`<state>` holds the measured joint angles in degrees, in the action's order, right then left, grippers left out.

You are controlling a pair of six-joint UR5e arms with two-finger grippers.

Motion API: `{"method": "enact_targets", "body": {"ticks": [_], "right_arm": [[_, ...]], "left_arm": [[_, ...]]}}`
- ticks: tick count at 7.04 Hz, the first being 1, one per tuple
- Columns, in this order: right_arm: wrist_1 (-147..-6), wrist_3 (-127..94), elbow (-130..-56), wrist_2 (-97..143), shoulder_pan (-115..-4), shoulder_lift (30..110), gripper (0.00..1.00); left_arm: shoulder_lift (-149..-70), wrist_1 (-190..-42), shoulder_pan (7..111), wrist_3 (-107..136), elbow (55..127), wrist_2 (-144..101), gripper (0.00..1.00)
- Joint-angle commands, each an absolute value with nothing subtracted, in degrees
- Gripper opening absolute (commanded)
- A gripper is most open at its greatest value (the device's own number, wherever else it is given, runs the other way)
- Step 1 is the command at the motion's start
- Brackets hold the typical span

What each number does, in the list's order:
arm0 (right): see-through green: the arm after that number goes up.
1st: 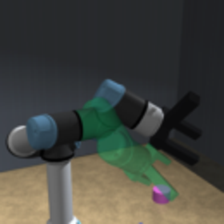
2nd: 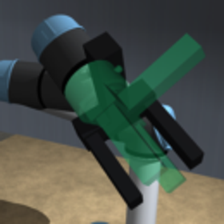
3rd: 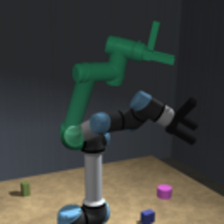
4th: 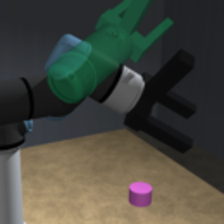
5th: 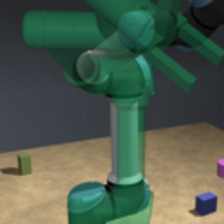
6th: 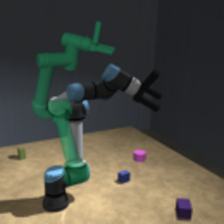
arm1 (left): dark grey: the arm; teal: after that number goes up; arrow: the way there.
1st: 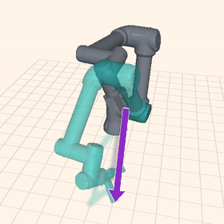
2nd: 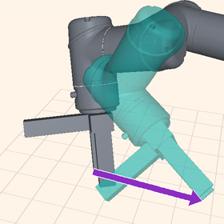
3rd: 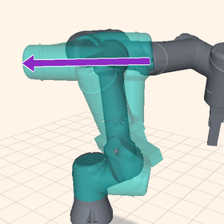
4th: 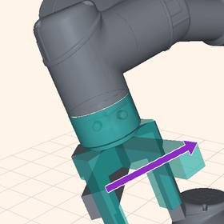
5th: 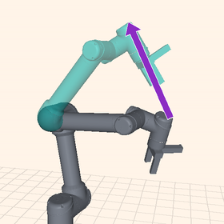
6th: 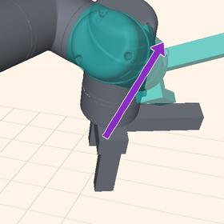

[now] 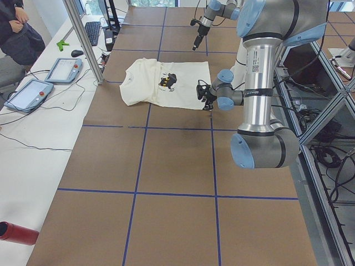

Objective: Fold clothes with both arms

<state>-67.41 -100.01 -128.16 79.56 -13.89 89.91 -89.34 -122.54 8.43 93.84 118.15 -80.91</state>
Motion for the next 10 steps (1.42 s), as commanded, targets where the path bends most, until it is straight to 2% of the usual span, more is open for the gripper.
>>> {"method": "enact_targets", "body": {"ticks": [1, 10], "right_arm": [[-67.41, -100.02, -128.14, 79.45, -13.8, 89.91, 0.95], [-67.32, -100.37, -128.06, 79.1, -13.62, 89.91, 0.95]], "left_arm": [[-89.38, -122.34, 7.74, 94.39, 117.69, -80.86, 0.52], [-90.7, -122.34, 5.36, 94.57, 116.02, -81.12, 0.49]]}}
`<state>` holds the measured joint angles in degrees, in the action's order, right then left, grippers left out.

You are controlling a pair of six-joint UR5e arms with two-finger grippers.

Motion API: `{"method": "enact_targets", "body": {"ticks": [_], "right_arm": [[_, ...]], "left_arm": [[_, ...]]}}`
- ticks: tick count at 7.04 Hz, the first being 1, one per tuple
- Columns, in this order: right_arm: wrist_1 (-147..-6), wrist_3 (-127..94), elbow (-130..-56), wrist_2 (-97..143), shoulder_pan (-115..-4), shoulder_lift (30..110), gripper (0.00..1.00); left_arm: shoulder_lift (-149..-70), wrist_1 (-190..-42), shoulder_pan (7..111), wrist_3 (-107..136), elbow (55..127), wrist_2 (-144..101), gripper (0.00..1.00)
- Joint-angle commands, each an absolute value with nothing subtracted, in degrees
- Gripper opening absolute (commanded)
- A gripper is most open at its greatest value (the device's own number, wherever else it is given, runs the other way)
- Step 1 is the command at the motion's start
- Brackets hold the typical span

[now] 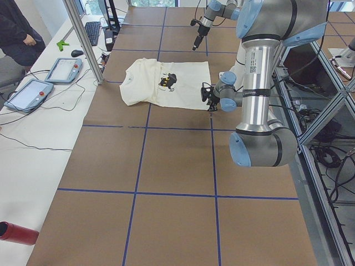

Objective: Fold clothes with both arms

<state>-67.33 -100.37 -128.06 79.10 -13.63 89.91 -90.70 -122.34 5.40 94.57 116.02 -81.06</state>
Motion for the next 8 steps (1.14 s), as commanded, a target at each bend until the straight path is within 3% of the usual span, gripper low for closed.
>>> {"method": "enact_targets", "body": {"ticks": [1, 8], "right_arm": [[-67.32, -100.37, -128.06, 79.1, -13.62, 89.91, 0.95], [-67.24, -100.37, -127.88, 79.01, -13.54, 89.91, 0.95]], "left_arm": [[-90.7, -122.34, 5.36, 94.48, 116.02, -81.12, 0.47], [-90.53, -122.26, 5.27, 94.31, 115.49, -81.21, 0.41]]}}
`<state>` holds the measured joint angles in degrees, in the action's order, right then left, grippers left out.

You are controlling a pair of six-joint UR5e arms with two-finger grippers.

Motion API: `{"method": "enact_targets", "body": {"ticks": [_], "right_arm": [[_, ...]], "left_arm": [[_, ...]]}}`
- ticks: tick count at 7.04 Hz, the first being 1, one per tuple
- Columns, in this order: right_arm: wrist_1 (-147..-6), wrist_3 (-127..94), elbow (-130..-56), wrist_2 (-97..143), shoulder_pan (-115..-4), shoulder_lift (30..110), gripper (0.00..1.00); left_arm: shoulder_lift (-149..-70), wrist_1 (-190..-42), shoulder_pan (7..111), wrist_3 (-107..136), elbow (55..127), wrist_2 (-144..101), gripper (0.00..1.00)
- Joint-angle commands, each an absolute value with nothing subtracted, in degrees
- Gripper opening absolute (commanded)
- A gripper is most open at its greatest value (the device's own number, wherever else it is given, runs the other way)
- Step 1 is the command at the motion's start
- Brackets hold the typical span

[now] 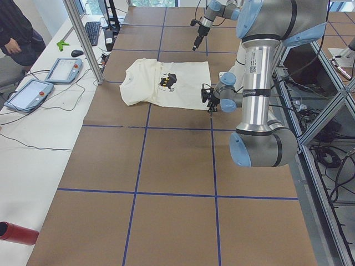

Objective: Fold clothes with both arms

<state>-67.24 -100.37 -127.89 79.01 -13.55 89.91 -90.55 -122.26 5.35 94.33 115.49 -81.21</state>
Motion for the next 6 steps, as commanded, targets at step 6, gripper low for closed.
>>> {"method": "enact_targets", "body": {"ticks": [6], "right_arm": [[-67.5, -109.55, -125.08, 75.85, -9.59, 89.82, 0.72]], "left_arm": [[-90.96, -122.26, 5.1, 94.31, 117.94, -81.12, 0.0]]}}
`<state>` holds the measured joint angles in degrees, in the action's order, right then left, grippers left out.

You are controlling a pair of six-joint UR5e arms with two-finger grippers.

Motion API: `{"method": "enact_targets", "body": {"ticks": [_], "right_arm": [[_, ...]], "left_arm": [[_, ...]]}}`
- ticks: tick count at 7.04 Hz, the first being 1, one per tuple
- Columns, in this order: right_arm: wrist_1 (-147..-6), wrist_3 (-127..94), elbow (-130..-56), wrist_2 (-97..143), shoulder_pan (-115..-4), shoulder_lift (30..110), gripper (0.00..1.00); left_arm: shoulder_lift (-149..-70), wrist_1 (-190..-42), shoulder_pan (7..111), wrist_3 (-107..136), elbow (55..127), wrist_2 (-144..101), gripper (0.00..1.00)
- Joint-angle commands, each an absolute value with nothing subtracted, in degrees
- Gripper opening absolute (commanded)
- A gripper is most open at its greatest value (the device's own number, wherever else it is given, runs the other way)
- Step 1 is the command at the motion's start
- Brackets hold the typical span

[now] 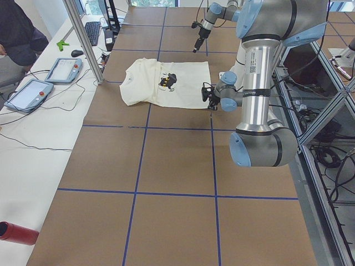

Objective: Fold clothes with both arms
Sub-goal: 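Lower both grippers onto the hem corners and grasp them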

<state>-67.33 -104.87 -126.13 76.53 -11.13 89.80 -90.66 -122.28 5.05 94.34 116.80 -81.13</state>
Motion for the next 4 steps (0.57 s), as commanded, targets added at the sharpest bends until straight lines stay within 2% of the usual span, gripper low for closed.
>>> {"method": "enact_targets", "body": {"ticks": [1, 4], "right_arm": [[-67.59, -110.21, -123.42, 75.15, -8.45, 89.91, 0.72], [-73.03, -111.09, -123.05, 74.8, -4.5, 90.09, 0.75]], "left_arm": [[-91.14, -122.34, 5.1, 94.31, 118.73, -81.04, 0.0], [-91.23, -122.34, 5.71, 94.31, 119.27, -78.94, 0.0]]}}
